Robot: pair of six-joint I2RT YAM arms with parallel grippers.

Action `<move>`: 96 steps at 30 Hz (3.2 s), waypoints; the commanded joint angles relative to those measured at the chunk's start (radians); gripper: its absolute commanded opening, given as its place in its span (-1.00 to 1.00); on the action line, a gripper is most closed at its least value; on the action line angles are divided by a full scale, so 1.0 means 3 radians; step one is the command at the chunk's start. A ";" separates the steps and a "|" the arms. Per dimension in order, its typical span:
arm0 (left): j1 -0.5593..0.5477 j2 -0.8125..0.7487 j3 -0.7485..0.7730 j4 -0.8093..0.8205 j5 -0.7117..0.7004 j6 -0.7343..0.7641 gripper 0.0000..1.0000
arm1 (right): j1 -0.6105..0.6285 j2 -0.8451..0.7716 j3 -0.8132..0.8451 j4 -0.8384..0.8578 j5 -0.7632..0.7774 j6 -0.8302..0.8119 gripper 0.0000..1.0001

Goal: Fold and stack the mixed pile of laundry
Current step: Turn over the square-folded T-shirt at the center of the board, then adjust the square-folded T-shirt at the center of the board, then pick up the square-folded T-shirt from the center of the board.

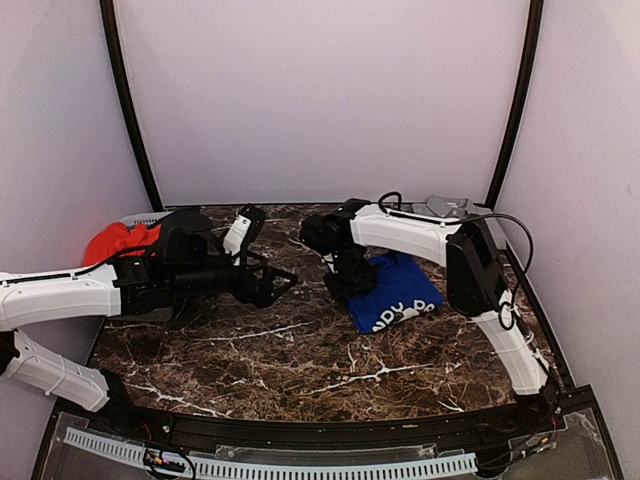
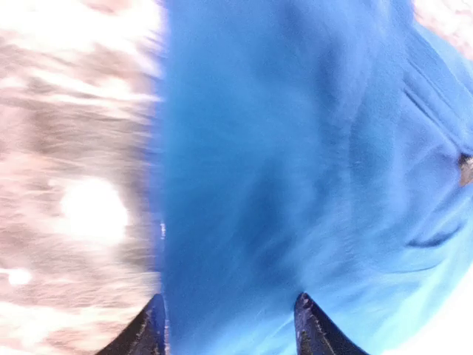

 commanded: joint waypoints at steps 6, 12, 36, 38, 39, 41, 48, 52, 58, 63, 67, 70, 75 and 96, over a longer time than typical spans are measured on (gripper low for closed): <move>0.0256 -0.0183 0.0115 -0.0040 0.0082 -0.0628 0.98 | -0.0298 -0.1291 -0.0500 0.1282 -0.1293 -0.0204 0.39; 0.0085 0.0779 0.0860 -0.0194 0.0366 -0.0609 0.98 | -0.1327 -0.2343 -0.2148 0.2191 -0.1985 -0.0235 0.34; 0.0545 0.3189 0.1881 0.0144 0.1105 -0.1112 0.98 | -0.1346 -0.2436 -0.4652 0.4206 -0.3087 0.0454 0.18; 0.0619 0.3045 0.1762 0.0104 0.1078 -0.1018 0.98 | -0.1189 -0.2518 -0.4715 0.4241 -0.3039 0.0558 0.19; 0.0639 0.2916 0.1709 0.0046 0.1020 -0.0893 0.98 | -0.1169 -0.2574 -0.4739 0.4235 -0.3036 0.0584 0.19; 0.0621 0.2685 0.1643 -0.0055 0.0917 -0.0673 0.97 | -0.1177 -0.2754 -0.4745 0.4104 -0.2961 0.0580 0.19; 0.0059 0.1944 0.1441 -0.0177 0.0091 0.0558 0.98 | -0.1366 -0.3595 -0.4724 0.3696 -0.2832 0.0521 0.22; -0.0367 0.2002 0.1452 -0.0063 -0.0265 0.1296 0.98 | -0.1616 -0.3862 -0.4911 0.3738 -0.2994 0.0628 0.23; -0.0651 0.2430 0.1724 0.0082 -0.0099 0.1892 0.64 | -0.1816 -0.3897 -0.5148 0.3861 -0.3110 0.0745 0.23; -0.0833 0.2867 0.2120 -0.0046 -0.0236 0.2222 0.26 | -0.1980 -0.3878 -0.5346 0.3978 -0.3217 0.0867 0.23; -0.0863 0.3096 0.2266 0.0025 -0.0123 0.2328 -0.06 | -0.2055 -0.3874 -0.5489 0.4106 -0.3286 0.0948 0.24; -0.0907 0.3249 0.2405 0.0003 -0.0049 0.2397 -0.16 | -0.2096 -0.3831 -0.5528 0.4121 -0.3273 0.0989 0.24; -0.0943 0.3531 0.2634 -0.0064 0.0013 0.2457 -0.31 | -0.2155 -0.3774 -0.5554 0.4106 -0.3265 0.1052 0.23; -0.0854 0.3407 0.2633 0.0336 0.0345 0.1950 -1.00 | -0.2044 -0.3339 -0.5748 0.5134 -0.3410 0.1689 0.18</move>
